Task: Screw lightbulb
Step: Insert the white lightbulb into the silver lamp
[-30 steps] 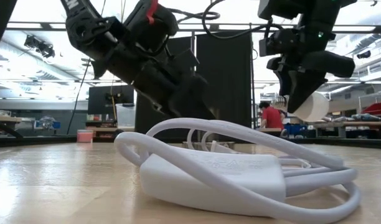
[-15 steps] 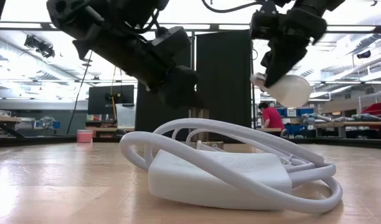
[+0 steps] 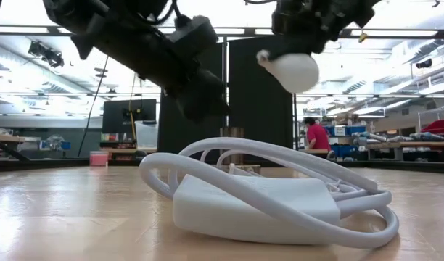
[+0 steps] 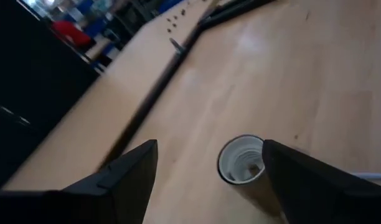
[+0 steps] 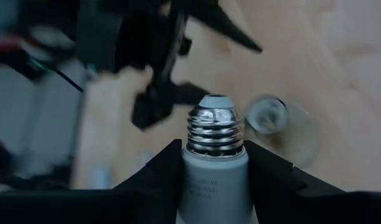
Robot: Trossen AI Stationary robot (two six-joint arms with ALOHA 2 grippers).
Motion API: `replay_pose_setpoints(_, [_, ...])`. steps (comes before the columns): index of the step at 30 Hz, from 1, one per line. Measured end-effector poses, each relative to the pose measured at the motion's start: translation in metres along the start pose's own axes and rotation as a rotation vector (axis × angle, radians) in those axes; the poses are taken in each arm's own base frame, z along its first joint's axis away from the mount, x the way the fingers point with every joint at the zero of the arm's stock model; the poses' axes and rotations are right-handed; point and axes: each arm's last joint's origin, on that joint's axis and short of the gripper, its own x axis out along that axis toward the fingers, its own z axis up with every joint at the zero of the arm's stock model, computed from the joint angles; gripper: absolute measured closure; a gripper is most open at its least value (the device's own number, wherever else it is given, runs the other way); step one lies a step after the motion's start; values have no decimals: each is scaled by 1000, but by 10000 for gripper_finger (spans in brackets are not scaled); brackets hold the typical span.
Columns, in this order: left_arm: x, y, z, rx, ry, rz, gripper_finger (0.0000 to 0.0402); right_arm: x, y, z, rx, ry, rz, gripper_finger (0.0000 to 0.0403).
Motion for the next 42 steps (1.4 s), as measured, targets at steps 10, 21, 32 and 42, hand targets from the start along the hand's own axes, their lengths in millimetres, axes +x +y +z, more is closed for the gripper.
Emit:
replay_pose_setpoints(10, [-12, -3, 7, 80, -31, 109, 108, 25, -22, 6, 167, 47, 172, 252])
replay_pose_setpoints(21, [-18, -7, 11, 344, -52, 94, 108, 59, -63, 11, 578, 93, 274, 252])
replay_pose_setpoints(32, [-16, -6, 16, 790, -83, 79, 108, 63, -68, 22, 687, 116, 469, 252])
replay_pose_setpoints(42, [-33, -6, 31, 788, -104, 200, 116, 57, -78, 25, 666, 106, 489, 252])
